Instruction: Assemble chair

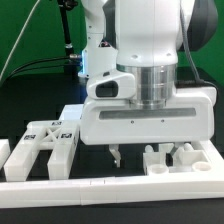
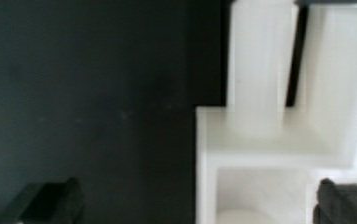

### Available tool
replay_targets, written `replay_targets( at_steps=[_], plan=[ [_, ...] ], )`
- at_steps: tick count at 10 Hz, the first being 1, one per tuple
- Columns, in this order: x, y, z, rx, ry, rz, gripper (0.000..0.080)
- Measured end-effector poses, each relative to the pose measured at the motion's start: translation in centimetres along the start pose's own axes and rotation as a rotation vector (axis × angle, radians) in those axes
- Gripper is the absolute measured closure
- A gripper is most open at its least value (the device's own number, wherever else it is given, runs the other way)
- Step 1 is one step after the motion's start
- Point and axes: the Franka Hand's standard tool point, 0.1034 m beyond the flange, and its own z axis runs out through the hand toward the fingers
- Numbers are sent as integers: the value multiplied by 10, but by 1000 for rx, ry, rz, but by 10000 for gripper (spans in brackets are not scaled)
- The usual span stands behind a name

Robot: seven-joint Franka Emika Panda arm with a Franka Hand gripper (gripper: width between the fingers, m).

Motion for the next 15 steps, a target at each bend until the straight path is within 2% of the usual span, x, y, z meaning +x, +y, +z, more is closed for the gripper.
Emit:
replay_targets(
  at_steps=[3,4,8,10,11,12,13,15],
  plan=[
    [-27,0,-33,10,-38,-3,151],
    [-37,-3,-38,11,-99,11,151],
    [-43,-4,-36,2,-308,15,151],
    [-80,-9,-24,2,-507,58,151],
    [-101,-14,-22,18,-606,72,151],
    [-112,-15,-20,14,-678,70,151],
    [-117,-15,-21,10,-747,67,151],
    [-117,-12,-17,4,-852,68,151]
  ],
)
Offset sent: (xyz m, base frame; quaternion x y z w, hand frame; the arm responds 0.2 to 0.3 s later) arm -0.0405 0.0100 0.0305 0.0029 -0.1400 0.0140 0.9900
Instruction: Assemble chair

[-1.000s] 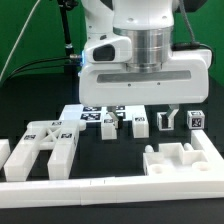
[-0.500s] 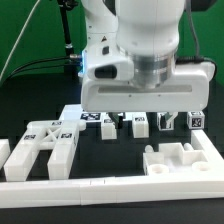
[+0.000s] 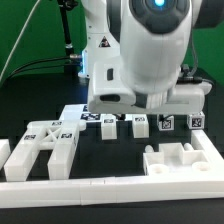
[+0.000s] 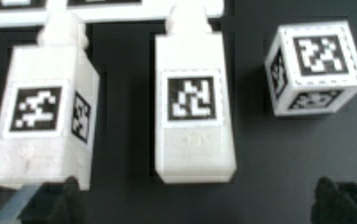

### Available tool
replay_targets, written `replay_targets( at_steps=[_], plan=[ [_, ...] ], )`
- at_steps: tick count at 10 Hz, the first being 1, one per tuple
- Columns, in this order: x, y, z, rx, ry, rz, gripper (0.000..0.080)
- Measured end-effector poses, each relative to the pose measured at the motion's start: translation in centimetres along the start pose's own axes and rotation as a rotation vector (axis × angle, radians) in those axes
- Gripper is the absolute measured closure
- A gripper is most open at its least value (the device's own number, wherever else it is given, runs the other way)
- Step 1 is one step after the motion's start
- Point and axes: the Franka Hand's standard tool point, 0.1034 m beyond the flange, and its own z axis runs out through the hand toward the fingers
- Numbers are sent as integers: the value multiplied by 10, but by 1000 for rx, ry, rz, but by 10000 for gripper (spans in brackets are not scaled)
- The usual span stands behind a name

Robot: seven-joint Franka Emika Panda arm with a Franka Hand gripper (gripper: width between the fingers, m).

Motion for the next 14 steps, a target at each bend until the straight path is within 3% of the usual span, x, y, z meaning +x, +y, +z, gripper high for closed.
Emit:
replay_targets(
  at_steps=[1,2,5,14],
  plan=[
    [-4,1,7,0,-78,9,151],
    [0,-3,20,29,-129,31,151],
    [-1,-15,36,23,-158,36,151],
    [-10,-18,48,10,-180,22,178]
  ],
)
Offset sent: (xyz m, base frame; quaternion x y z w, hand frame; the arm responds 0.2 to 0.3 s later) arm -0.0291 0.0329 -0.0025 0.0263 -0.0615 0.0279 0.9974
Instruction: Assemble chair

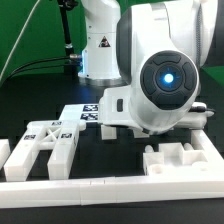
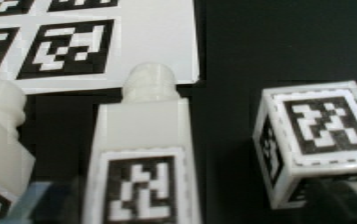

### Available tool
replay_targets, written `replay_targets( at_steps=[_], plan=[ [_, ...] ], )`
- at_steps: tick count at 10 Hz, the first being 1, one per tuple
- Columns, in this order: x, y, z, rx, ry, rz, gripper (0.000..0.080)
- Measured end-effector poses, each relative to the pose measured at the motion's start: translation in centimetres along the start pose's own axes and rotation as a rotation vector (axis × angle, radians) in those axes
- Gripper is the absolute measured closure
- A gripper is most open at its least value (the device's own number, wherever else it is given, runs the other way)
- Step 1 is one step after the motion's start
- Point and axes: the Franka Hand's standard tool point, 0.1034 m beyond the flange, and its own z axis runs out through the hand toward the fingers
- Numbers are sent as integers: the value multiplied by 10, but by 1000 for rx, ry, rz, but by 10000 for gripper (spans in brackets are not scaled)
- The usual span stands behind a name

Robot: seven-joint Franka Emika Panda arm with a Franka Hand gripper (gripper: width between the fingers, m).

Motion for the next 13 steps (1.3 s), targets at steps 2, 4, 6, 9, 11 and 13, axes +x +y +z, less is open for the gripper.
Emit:
replay_targets(
  at_steps=[2,4,6,9,11,13],
  plan=[
    [0,0,0,0,0,0,353],
    [0,0,0,0,0,0,514],
    [0,0,0,0,0,0,514],
    [1,0,-14,13,26,-22,514],
    [-8,3,-55,42,102,-30,514],
    [-23,8,-90,44,165,-41,514]
  ],
)
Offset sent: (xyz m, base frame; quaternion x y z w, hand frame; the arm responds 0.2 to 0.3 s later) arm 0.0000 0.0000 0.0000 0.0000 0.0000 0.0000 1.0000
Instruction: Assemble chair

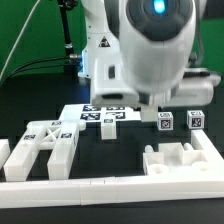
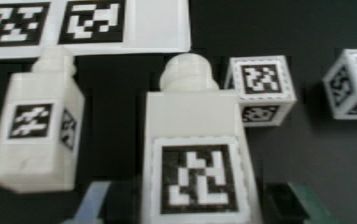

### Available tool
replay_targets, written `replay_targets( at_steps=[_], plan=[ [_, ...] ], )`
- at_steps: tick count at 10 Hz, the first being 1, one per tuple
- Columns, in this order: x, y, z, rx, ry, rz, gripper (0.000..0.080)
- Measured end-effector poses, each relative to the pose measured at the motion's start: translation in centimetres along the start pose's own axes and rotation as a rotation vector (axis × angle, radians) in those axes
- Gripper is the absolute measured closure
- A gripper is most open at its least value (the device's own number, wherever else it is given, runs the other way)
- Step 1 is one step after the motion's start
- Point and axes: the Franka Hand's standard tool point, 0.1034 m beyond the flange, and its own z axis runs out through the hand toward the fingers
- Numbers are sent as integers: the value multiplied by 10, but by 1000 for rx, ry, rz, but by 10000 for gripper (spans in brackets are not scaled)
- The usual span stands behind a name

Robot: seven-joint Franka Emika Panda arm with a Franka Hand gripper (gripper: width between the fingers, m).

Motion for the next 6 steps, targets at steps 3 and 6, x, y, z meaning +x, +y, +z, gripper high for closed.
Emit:
replay_targets(
  at_steps=[3,6],
  plan=[
    [11,-6,-6,-30,166,-8,512],
    [10,-29,-72,-19,388,-84,512]
  ],
)
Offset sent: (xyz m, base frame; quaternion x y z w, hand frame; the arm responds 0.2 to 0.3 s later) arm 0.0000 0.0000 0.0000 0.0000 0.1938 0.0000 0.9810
